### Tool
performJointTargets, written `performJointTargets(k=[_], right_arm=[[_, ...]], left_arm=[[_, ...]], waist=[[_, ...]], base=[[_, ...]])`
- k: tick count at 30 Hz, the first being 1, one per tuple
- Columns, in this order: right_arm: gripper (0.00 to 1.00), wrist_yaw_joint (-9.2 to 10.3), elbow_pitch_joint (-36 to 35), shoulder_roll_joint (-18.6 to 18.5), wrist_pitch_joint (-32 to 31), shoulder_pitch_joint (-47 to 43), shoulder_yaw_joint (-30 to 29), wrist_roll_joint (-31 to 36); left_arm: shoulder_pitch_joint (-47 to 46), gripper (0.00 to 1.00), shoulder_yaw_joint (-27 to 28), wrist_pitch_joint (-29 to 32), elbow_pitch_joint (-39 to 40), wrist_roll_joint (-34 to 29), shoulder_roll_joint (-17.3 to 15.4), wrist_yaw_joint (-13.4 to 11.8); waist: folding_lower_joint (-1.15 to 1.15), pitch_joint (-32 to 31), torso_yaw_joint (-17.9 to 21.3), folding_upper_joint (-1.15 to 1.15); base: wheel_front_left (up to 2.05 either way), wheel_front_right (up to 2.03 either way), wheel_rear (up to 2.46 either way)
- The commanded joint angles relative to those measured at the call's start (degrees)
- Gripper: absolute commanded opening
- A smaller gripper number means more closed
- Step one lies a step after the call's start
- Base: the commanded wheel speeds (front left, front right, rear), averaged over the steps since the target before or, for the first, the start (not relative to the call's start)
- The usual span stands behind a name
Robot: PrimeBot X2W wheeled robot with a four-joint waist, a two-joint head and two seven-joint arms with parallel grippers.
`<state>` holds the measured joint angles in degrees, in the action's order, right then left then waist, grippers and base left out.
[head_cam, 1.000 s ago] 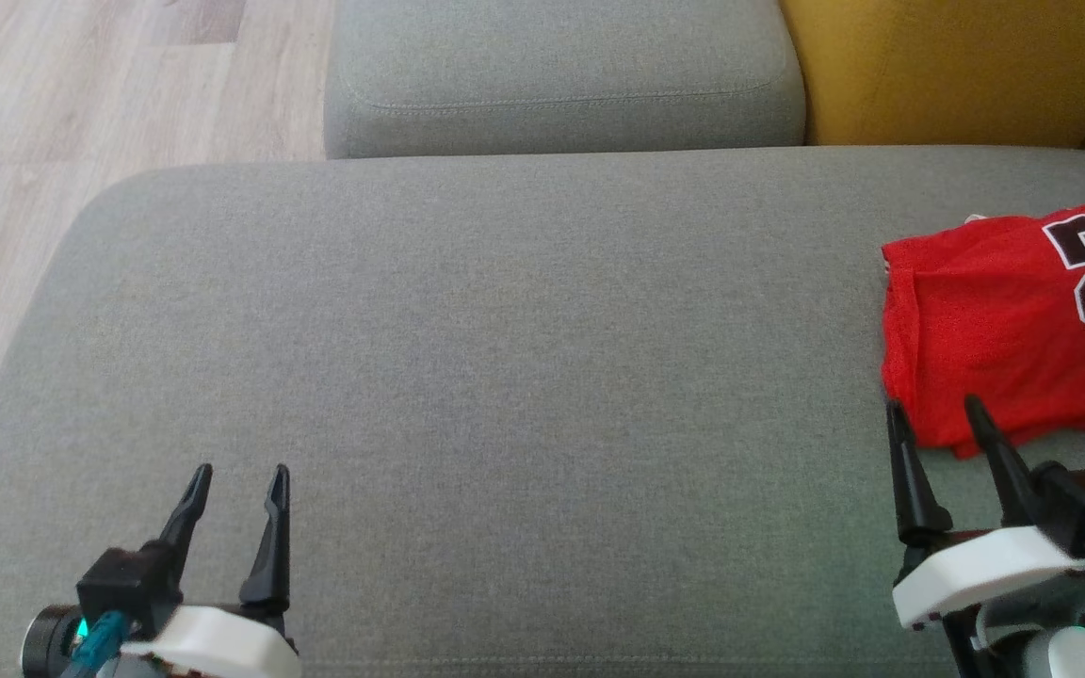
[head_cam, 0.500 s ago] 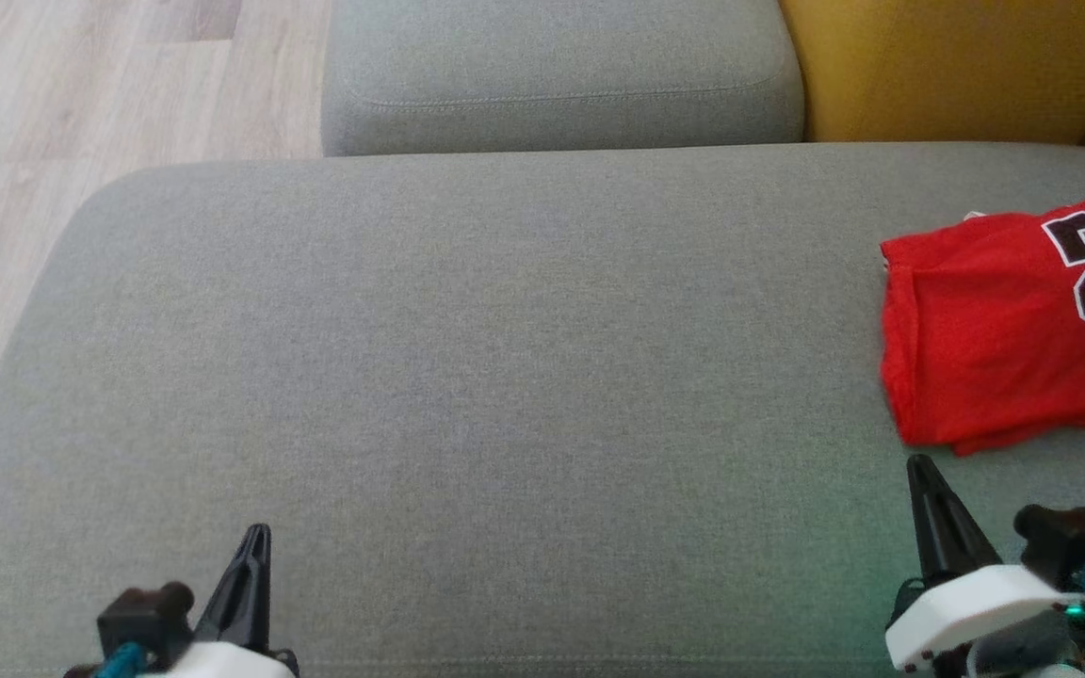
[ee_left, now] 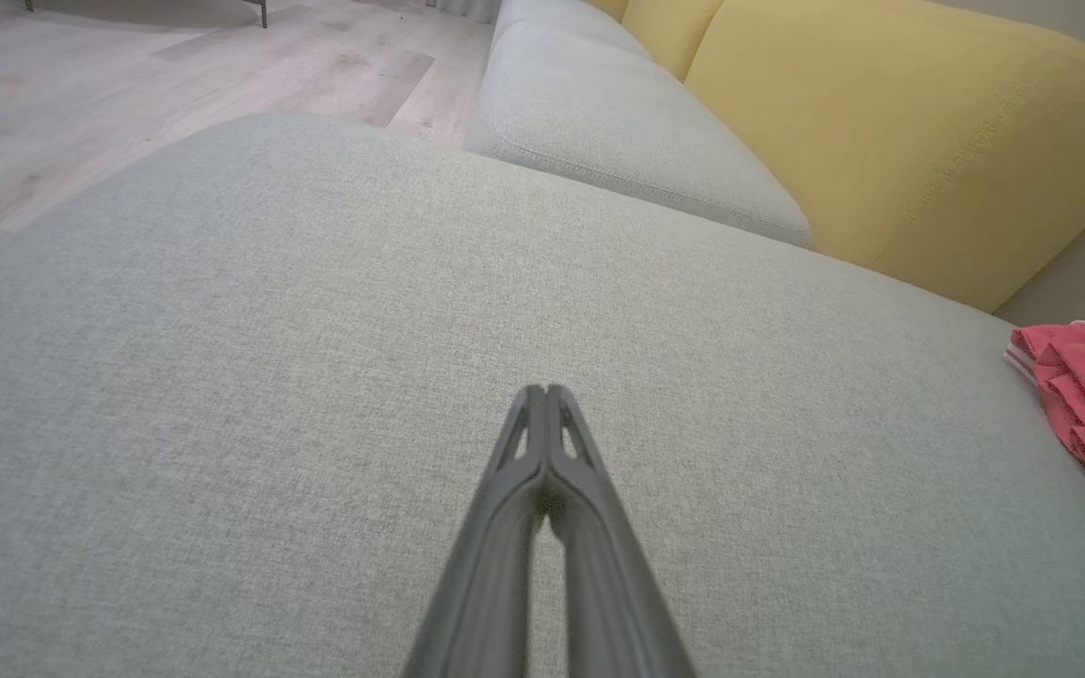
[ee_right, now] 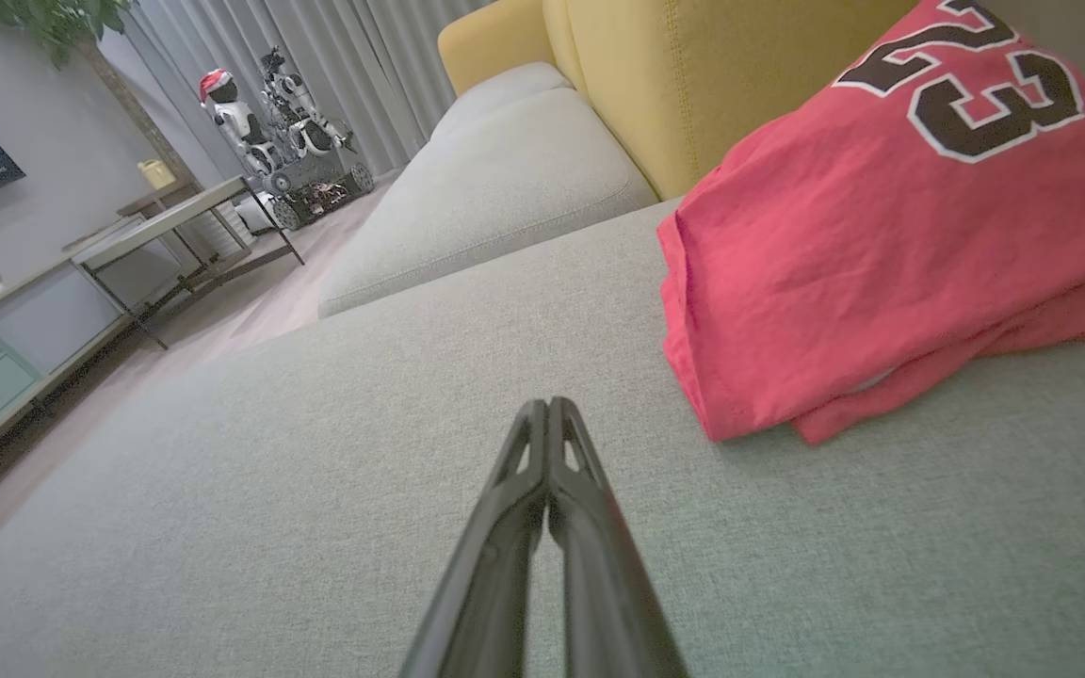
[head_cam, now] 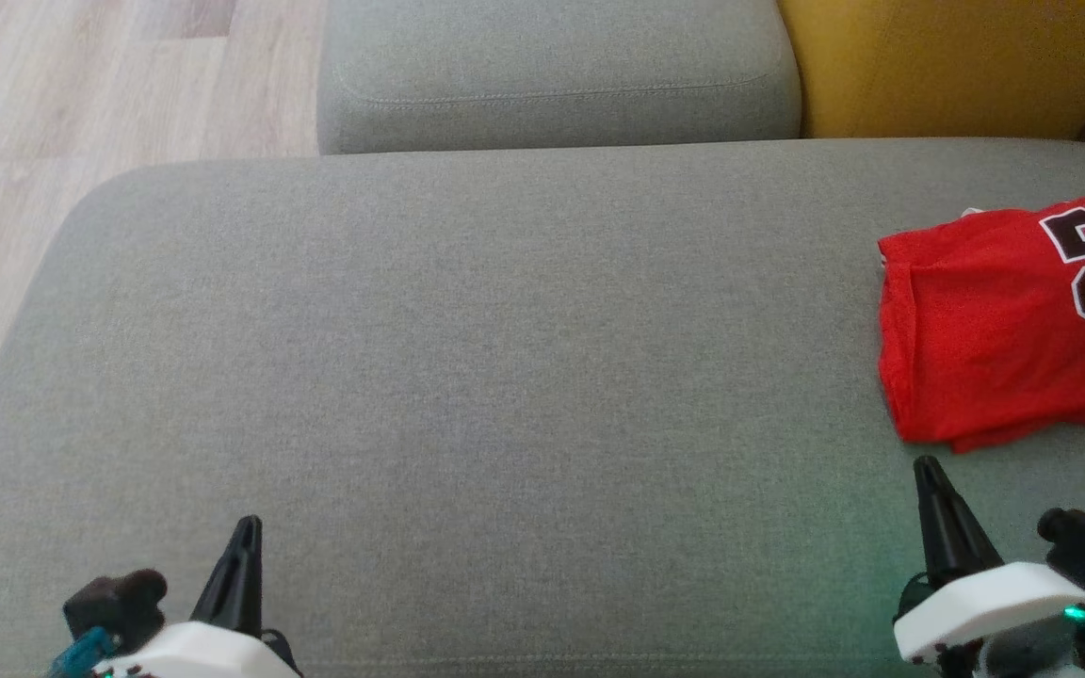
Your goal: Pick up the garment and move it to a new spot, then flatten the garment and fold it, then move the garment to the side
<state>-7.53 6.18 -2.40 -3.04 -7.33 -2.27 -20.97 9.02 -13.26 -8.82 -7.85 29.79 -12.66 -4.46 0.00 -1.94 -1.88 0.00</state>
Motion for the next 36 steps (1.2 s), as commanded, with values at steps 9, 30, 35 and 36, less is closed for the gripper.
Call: performJointTargets(k=[9, 30, 35, 36], right_arm=[[0.00, 0.01, -0.86, -0.40, -0.24, 4.15, -0.52, -7.00], [0.00, 0.02, 1.05, -0.54, -0.82, 6.20, -1.18, -21.28], [0.00, 0.02, 1.50, -0.56, -0.97, 6.69, -1.35, -24.67], [0.00, 0.02, 1.59, -0.57, -1.00, 6.78, -1.39, -25.35]], left_arm=[[-3.77, 0.00, 2.69, 1.12, 0.69, 6.24, 0.15, 1.19], [-6.23, 0.00, 5.91, 3.80, -0.71, 19.07, 1.87, 3.56], [-6.82, 0.00, 6.70, 4.46, -1.06, 22.11, 2.31, 4.13], [-6.94, 0.00, 6.86, 4.60, -1.14, 22.71, 2.39, 4.24]], waist=[[0.00, 0.18, 0.16, 0.00], [0.00, 0.61, 0.54, 0.00], [0.00, 0.71, 0.63, 0.00], [0.00, 0.73, 0.65, 0.00]], base=[[0.00, 0.00, 0.00], [0.00, 0.00, 0.00], [0.00, 0.00, 0.00], [0.00, 0.00, 0.00]])
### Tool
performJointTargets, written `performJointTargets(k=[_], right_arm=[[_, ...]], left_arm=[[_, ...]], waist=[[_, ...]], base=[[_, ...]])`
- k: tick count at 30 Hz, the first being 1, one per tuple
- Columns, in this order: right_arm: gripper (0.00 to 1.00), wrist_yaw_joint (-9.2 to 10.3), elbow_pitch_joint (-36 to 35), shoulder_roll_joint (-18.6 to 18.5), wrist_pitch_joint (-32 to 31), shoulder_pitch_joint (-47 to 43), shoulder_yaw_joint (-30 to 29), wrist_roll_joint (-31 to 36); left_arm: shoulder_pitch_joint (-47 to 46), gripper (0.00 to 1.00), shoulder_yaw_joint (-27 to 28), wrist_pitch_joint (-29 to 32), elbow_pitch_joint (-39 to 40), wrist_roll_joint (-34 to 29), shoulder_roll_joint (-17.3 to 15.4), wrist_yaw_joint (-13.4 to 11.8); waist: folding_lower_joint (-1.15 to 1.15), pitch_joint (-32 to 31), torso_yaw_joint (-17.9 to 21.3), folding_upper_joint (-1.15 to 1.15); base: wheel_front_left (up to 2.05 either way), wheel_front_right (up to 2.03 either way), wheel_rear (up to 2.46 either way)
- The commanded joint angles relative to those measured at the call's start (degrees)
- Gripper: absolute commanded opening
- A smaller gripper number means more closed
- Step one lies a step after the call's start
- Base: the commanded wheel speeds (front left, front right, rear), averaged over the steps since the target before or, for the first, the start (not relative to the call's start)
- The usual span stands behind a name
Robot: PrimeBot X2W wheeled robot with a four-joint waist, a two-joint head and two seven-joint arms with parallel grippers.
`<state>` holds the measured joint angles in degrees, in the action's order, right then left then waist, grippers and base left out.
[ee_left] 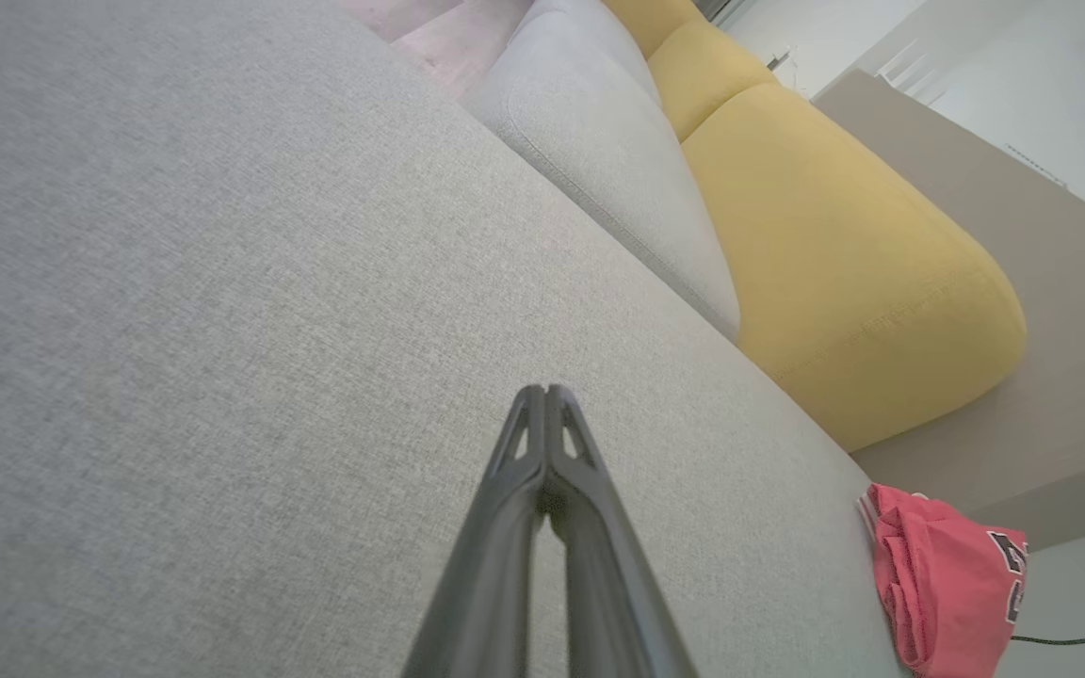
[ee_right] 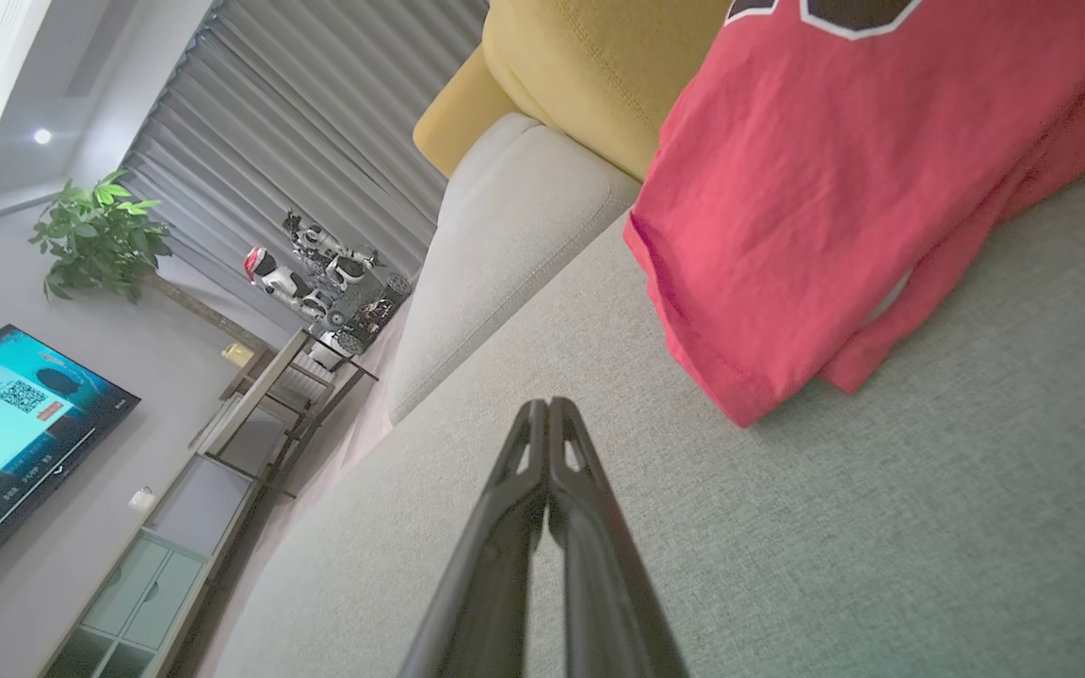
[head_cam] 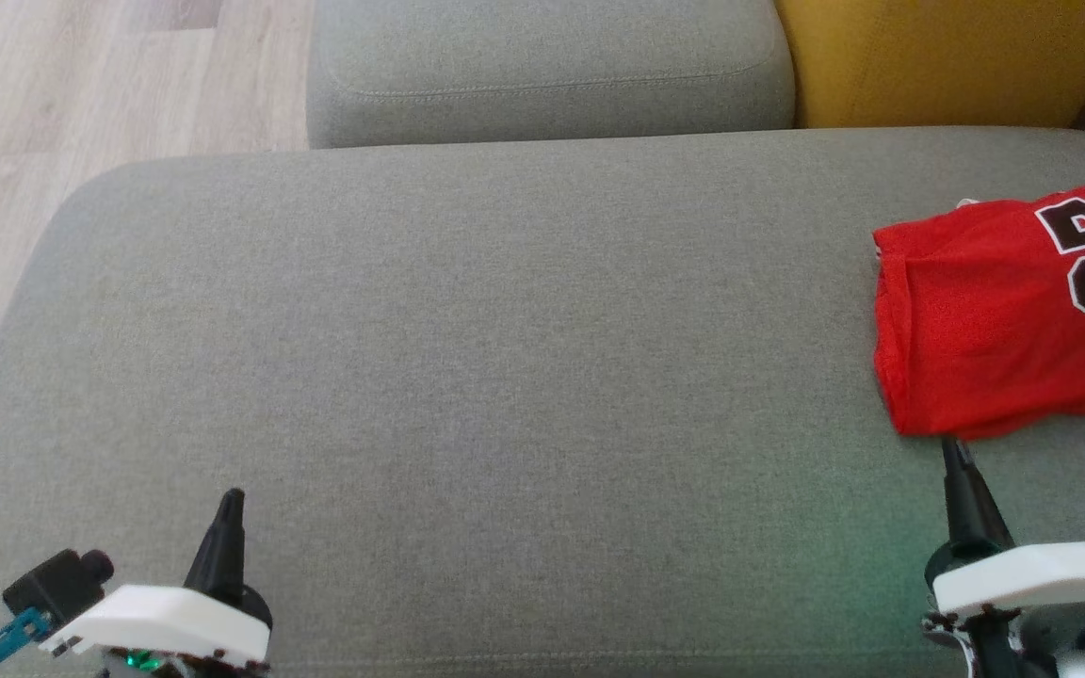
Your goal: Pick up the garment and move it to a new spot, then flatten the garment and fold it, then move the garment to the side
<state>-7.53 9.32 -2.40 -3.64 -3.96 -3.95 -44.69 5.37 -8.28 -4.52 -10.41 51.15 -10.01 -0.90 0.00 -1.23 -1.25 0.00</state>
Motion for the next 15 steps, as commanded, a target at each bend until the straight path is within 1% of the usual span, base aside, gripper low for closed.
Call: performJointTargets(k=[1, 15], right_arm=[[0.00, 0.02, -1.46, -0.57, -0.43, 3.52, 0.26, -2.31], [0.00, 0.02, -0.27, -0.62, -0.83, 4.79, -0.20, -11.10]], left_arm=[[-3.40, 0.00, 2.05, 0.43, 1.35, 1.96, -0.17, 0.79], [-4.95, 0.00, 4.17, 2.20, 0.41, 9.78, 1.00, 2.26]], waist=[[0.00, 0.04, 0.03, 0.00], [0.00, 0.31, 0.27, 0.00]], base=[[0.00, 0.00, 0.00], [0.00, 0.00, 0.00]])
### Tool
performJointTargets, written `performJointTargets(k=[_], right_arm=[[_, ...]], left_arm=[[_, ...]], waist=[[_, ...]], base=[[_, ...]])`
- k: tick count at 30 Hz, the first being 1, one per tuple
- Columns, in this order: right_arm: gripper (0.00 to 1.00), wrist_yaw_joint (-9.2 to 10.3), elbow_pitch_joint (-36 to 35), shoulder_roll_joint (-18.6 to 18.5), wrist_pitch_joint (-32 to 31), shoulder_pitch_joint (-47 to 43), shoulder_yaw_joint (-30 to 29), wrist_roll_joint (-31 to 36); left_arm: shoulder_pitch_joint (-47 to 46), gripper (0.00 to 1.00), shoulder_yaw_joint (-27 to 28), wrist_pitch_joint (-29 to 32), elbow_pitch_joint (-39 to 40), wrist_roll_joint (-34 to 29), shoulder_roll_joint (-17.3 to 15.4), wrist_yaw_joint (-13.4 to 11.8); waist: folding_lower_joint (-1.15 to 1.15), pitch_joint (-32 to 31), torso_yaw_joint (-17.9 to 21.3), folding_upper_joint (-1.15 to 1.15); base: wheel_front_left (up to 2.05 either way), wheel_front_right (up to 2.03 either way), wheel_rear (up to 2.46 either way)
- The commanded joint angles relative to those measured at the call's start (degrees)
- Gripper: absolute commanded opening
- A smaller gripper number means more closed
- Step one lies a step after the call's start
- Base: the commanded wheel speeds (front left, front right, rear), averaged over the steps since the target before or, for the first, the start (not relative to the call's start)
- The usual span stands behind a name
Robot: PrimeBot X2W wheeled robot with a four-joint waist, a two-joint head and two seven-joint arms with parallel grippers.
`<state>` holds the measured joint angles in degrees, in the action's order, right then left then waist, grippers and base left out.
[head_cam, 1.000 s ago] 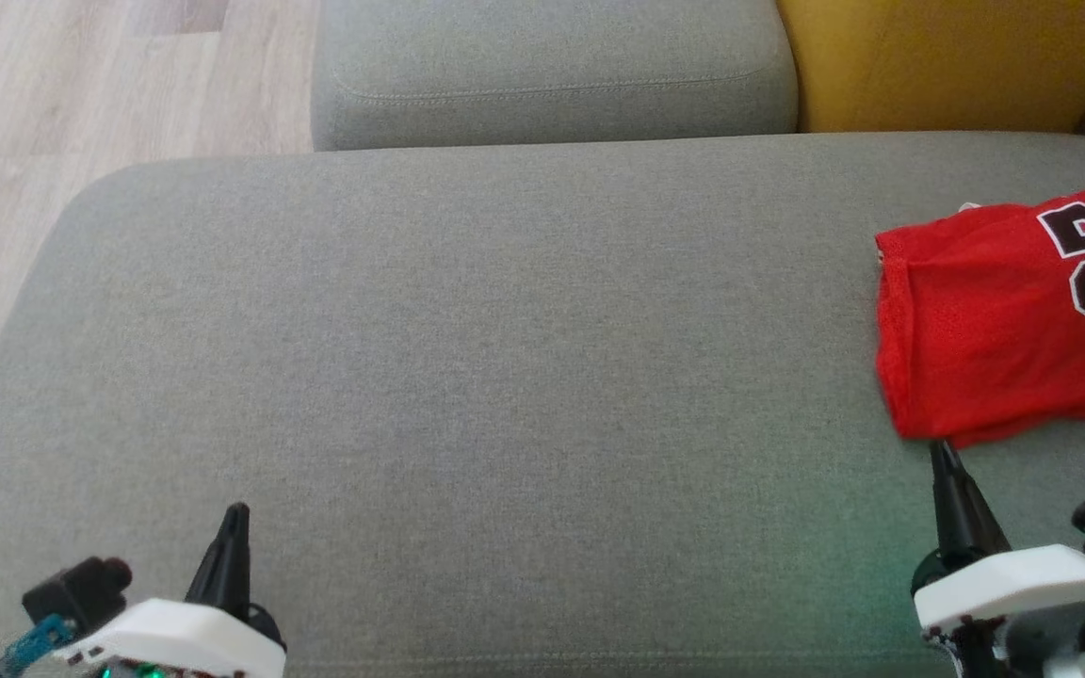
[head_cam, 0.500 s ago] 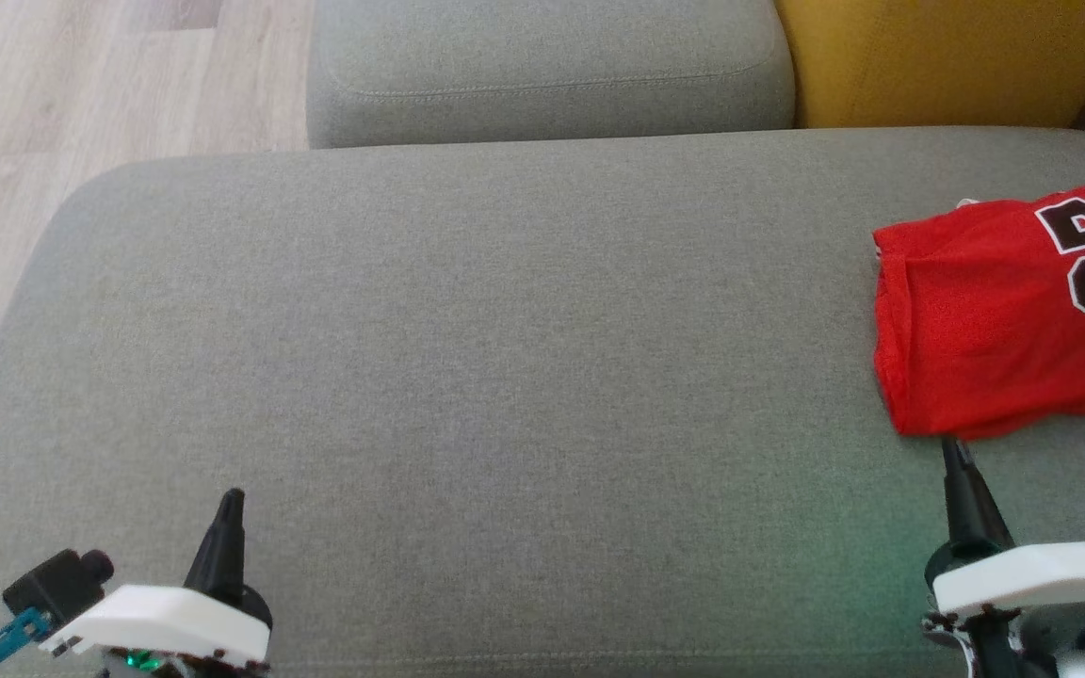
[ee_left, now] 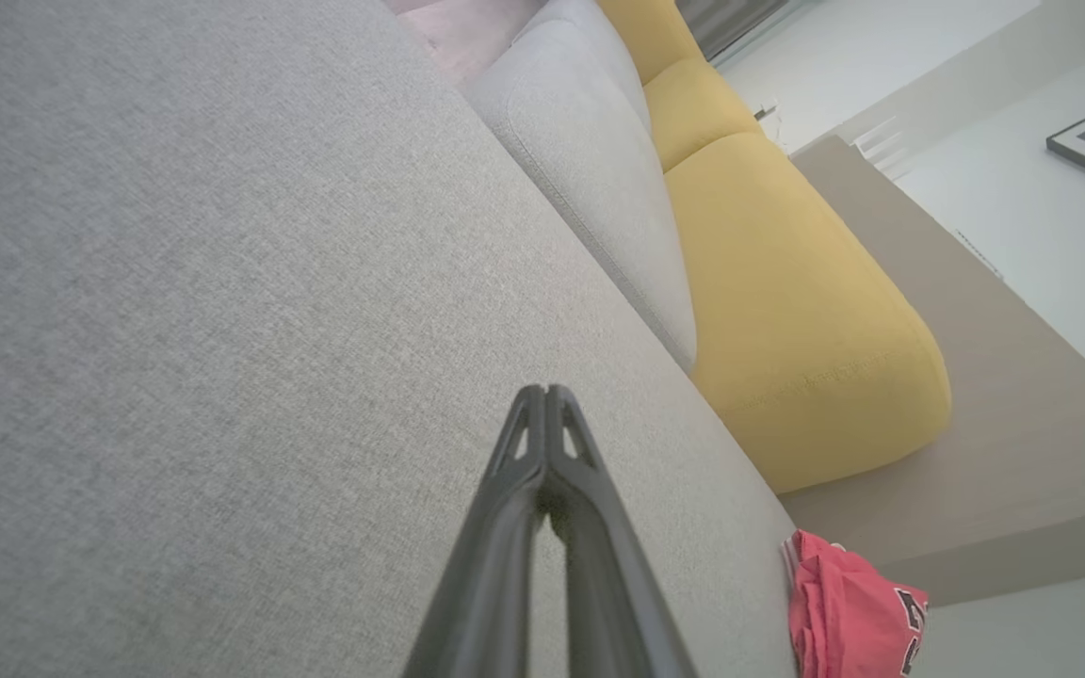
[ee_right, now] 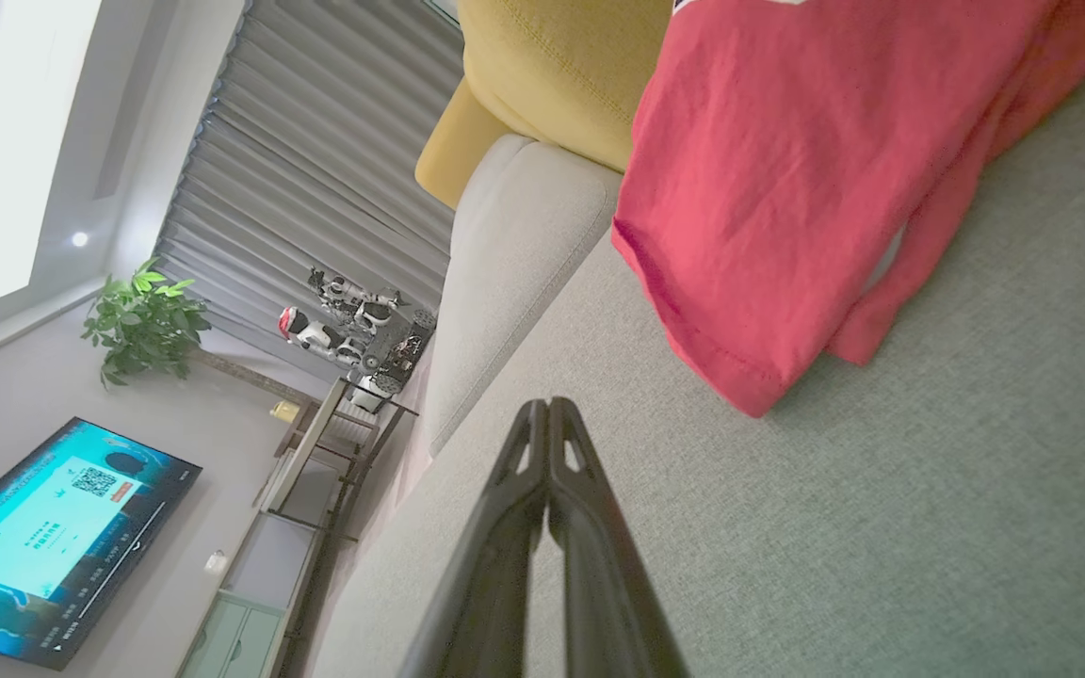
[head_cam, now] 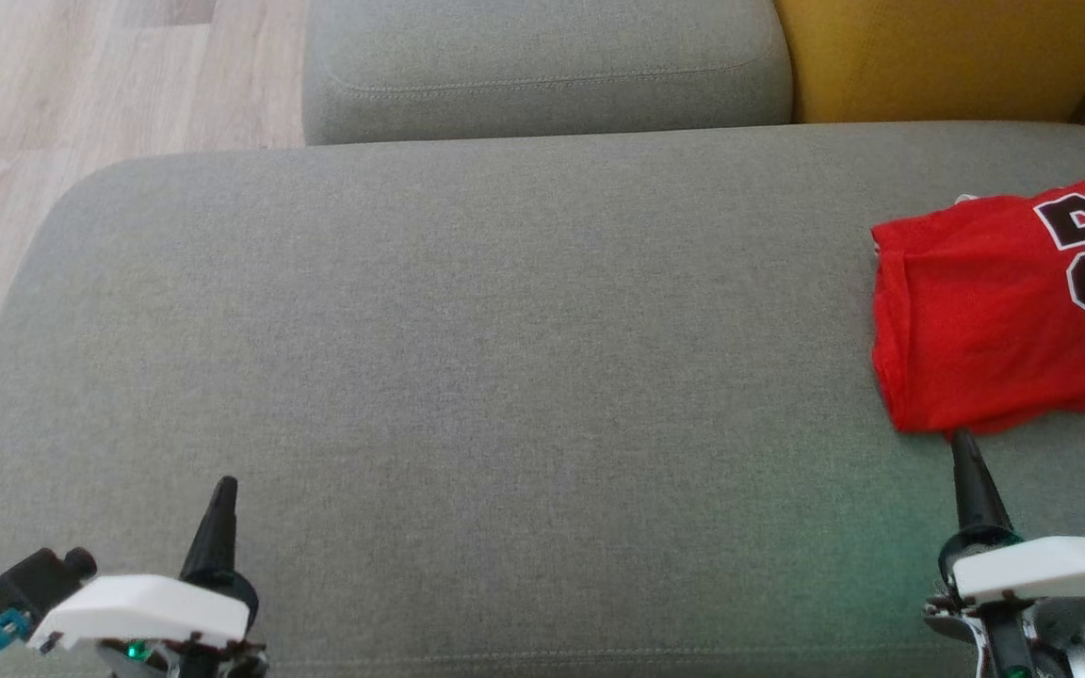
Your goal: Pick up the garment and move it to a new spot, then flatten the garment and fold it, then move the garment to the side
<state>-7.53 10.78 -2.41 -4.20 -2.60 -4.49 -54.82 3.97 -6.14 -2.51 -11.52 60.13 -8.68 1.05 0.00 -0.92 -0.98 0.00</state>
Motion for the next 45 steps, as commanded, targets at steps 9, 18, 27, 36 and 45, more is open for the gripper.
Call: performJointTargets(k=[9, 18, 27, 36, 45], right_arm=[[0.00, 0.03, -0.91, -0.63, -0.55, 4.30, 0.01, -7.06], [0.00, 0.03, 0.00, -0.66, -0.87, 5.28, -0.37, -13.80], [0.00, 0.03, 0.82, -0.68, -1.17, 6.17, -0.71, -19.88], [0.00, 0.04, 1.65, -0.69, -1.46, 7.05, -1.06, -25.95], [0.00, 0.04, 2.38, -0.70, -1.73, 7.84, -1.37, -31.35]], left_arm=[[-4.63, 0.00, 3.53, 1.44, 0.86, 6.20, 0.50, 1.33], [-5.82, 0.00, 5.22, 2.85, 0.12, 12.16, 1.43, 2.46], [-6.90, 0.00, 6.76, 4.14, -0.54, 17.53, 2.29, 3.47], [-7.98, 0.00, 8.33, 5.44, -1.21, 22.88, 3.16, 4.49], [-8.94, 0.00, 9.72, 6.60, -1.80, 27.63, 3.95, 5.39]], waist=[[0.00, 0.18, 0.16, 0.00], [0.00, 0.39, 0.34, 0.00], [0.00, 0.57, 0.51, 0.00], [0.00, 0.75, 0.67, 0.00], [0.00, 0.92, 0.81, 0.00]], base=[[0.00, 0.00, 0.00], [0.00, 0.00, 0.00], [0.00, 0.00, 0.00], [0.00, 0.00, 0.00], [0.00, 0.00, 0.00]])
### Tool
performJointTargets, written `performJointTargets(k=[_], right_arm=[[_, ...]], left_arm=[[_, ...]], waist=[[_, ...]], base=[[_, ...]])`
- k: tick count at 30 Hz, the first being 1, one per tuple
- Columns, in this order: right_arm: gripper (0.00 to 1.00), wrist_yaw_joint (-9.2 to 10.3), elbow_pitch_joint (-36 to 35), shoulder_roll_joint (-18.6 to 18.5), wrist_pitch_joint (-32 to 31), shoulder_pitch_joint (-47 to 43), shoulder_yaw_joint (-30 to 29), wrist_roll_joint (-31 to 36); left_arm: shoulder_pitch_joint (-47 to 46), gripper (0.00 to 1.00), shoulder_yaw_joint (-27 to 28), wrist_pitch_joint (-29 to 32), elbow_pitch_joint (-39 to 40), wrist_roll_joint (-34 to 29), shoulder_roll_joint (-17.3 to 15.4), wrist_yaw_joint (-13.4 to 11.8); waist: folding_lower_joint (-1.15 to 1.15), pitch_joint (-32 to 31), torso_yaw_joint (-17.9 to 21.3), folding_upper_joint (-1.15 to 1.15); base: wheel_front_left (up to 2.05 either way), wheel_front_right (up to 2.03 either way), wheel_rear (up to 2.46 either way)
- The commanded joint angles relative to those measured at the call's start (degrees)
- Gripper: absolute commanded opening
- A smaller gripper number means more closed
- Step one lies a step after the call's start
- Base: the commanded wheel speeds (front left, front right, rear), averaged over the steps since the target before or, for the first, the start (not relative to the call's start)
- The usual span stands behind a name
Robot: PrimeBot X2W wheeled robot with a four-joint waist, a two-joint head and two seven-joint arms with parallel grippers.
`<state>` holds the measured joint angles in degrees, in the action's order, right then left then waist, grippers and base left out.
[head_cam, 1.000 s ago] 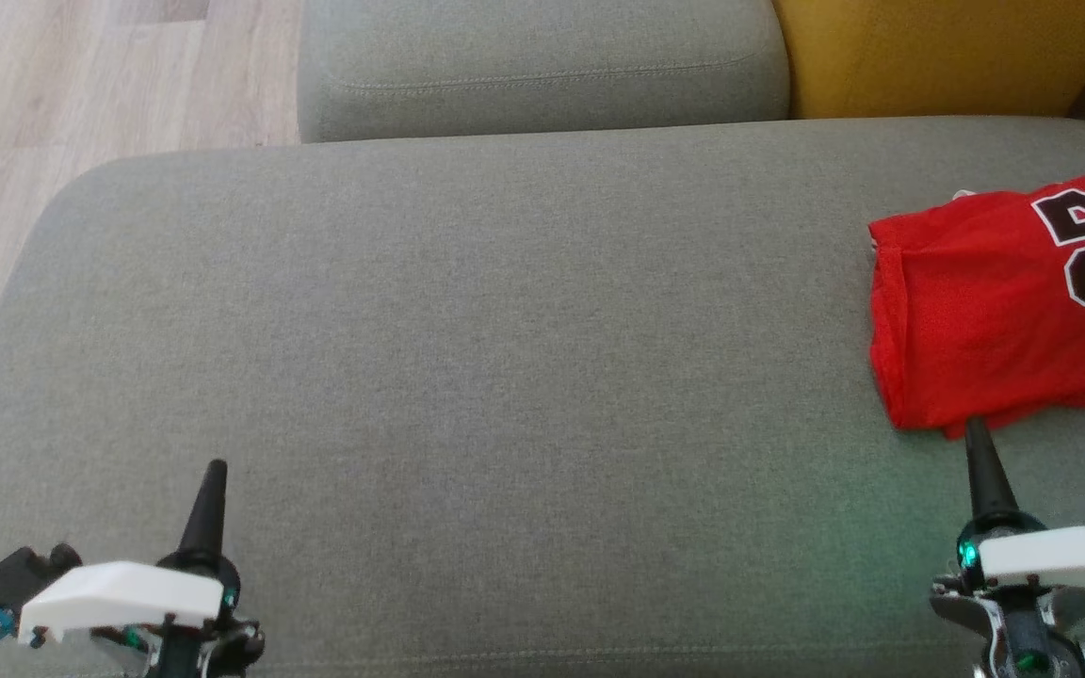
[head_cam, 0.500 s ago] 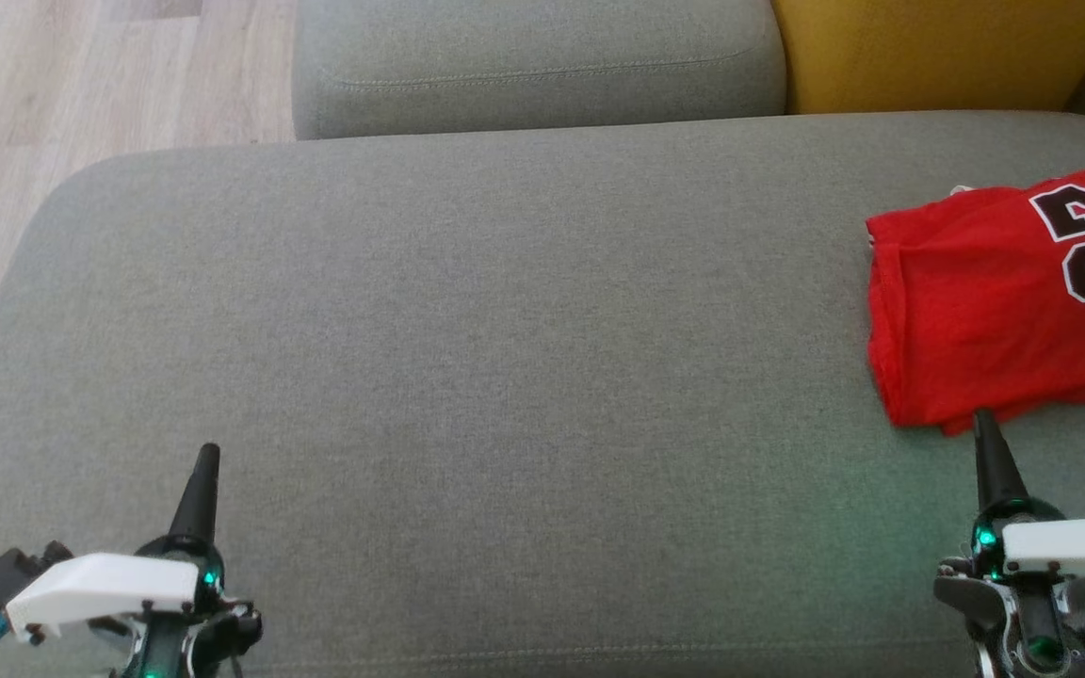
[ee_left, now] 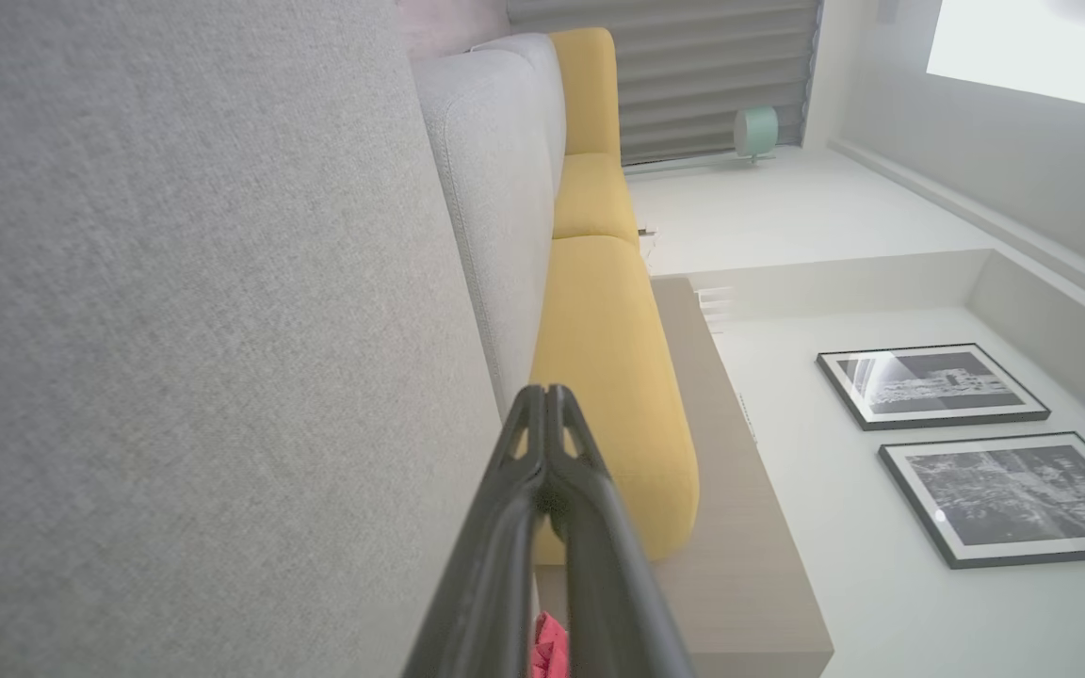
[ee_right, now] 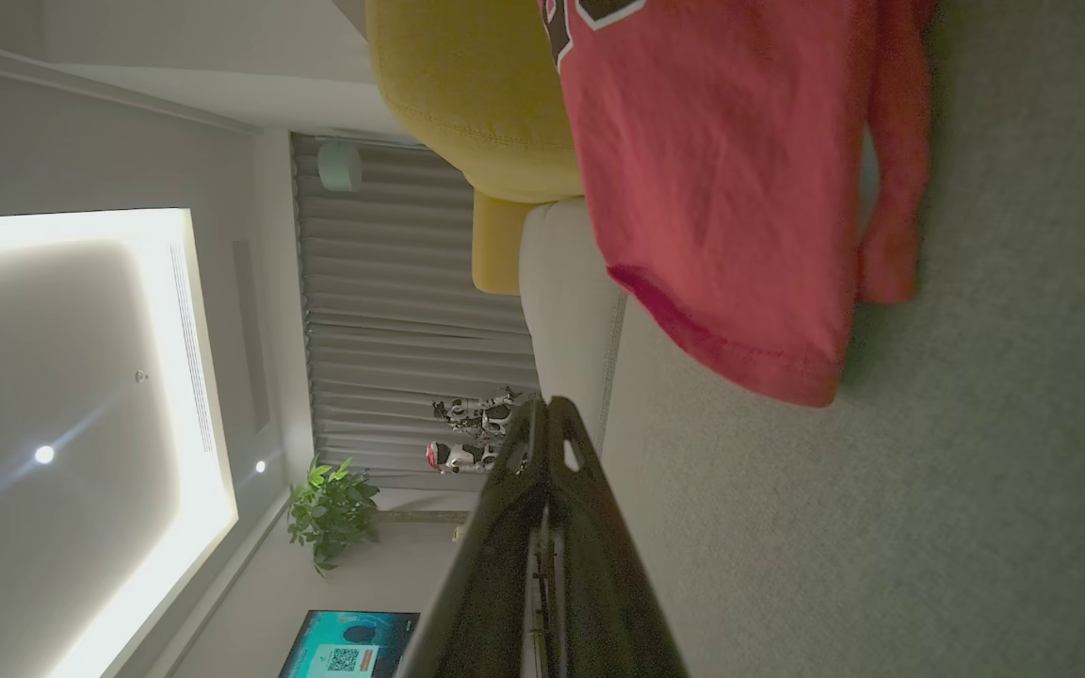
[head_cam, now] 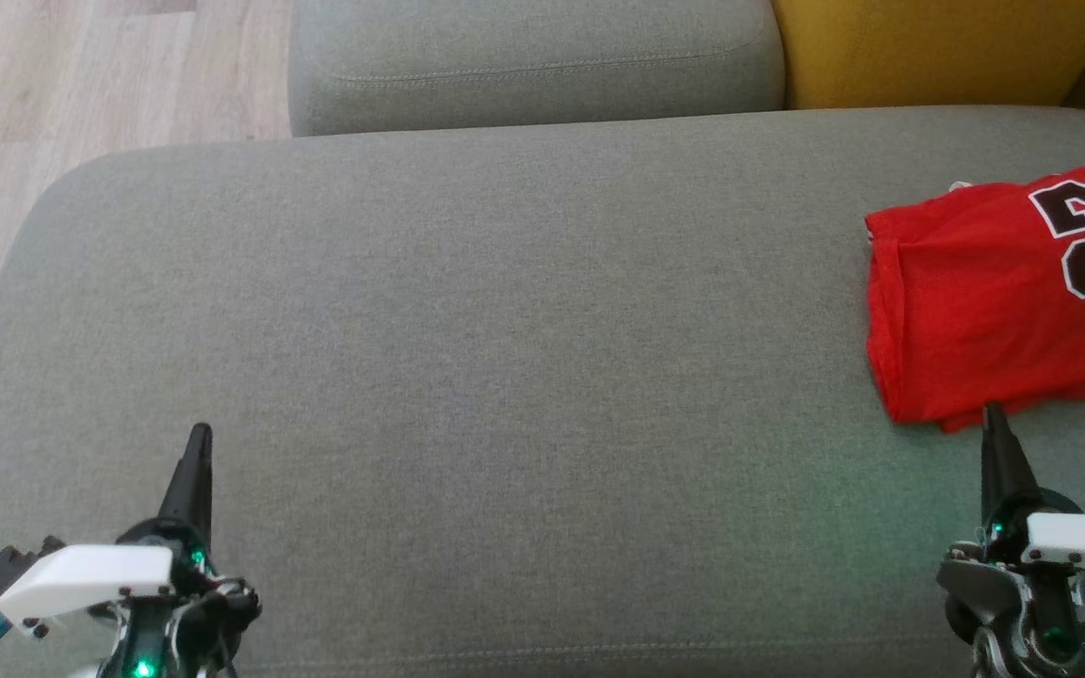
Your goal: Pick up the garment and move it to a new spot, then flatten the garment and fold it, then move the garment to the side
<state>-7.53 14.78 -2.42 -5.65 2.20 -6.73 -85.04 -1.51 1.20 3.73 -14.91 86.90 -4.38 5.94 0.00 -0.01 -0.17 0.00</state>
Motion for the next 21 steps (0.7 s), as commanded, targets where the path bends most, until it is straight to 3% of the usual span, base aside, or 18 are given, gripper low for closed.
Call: performJointTargets(k=[1, 9, 21], right_arm=[[0.00, 0.04, -1.53, -0.69, -0.31, 3.14, 0.83, -1.81], [0.00, 0.04, -0.80, -0.71, -0.58, 3.93, 0.52, -7.18], [0.00, 0.04, -0.77, -0.67, -0.64, 3.96, 0.45, -7.32]], left_arm=[[-3.57, 0.00, 2.56, 0.50, 1.52, 1.46, -0.26, 0.62], [-4.53, 0.00, 3.96, 1.67, 0.93, 6.19, 0.52, 1.52], [-4.58, 0.00, 4.20, 1.86, 0.90, 6.19, 0.68, 1.55]], waist=[[0.00, 0.02, 0.02, 0.00], [0.00, 0.19, 0.16, 0.00], [0.00, 0.19, 0.17, 0.00]], base=[[0.00, 0.00, 0.00], [0.00, 0.00, 0.00], [0.00, 0.00, 0.00]])
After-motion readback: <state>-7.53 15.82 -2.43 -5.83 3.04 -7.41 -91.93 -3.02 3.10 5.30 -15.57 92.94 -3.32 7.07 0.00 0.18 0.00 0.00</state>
